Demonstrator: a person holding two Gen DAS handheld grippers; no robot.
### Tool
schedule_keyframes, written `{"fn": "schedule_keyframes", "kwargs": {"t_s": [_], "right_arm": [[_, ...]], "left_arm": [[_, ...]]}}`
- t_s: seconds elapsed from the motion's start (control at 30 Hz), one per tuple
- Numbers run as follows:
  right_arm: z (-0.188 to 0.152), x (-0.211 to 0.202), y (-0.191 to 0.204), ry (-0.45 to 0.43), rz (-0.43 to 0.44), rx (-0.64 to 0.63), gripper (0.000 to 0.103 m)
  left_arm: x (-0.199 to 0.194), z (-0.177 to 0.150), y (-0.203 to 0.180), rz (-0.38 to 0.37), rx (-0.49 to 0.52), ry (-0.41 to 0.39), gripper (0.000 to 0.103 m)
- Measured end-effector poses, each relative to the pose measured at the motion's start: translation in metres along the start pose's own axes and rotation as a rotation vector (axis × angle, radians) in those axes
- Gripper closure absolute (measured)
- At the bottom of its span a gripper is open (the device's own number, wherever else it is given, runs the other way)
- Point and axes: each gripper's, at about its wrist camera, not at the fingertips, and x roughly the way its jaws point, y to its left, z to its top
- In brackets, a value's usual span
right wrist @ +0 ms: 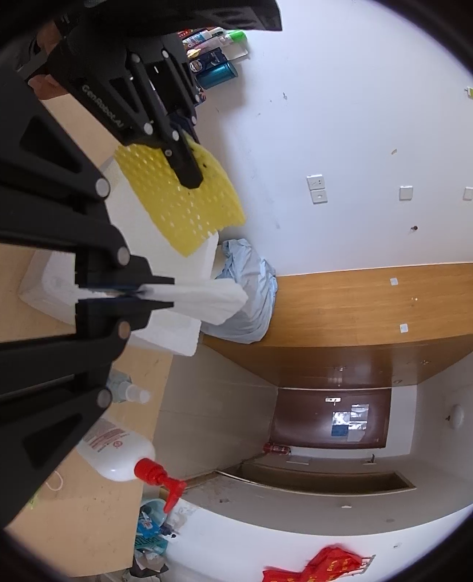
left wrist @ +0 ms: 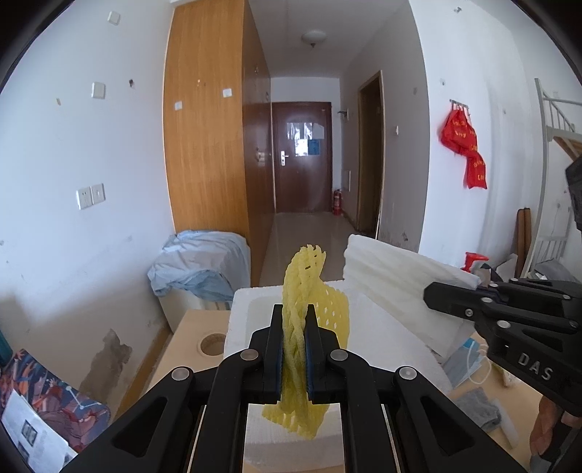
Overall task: Organize soft objects
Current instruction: 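Carry the yellow net and white tissue with both tools over the foam box, then open the left tool to drop the yellow net into the foam box while the right tool releases the tissue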
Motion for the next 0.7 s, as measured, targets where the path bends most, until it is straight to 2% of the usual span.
{"fn": "schedule_keyframes", "kwargs": {"t_s": [0.5, 0.7], "right_arm": [[0.002, 0.004, -0.003, 0.001, -0.02, 0.001, 0.098], [0.001, 0.004, -0.005, 0.0, -0.022, 0.009, 0.098]], "left_arm": [[0.031, -0.001, 0.004, -0.007, 0.01, 0.02, 0.094], [0.035, -0.002, 0.005, -0.01, 0.011, 0.034, 0.09]]}}
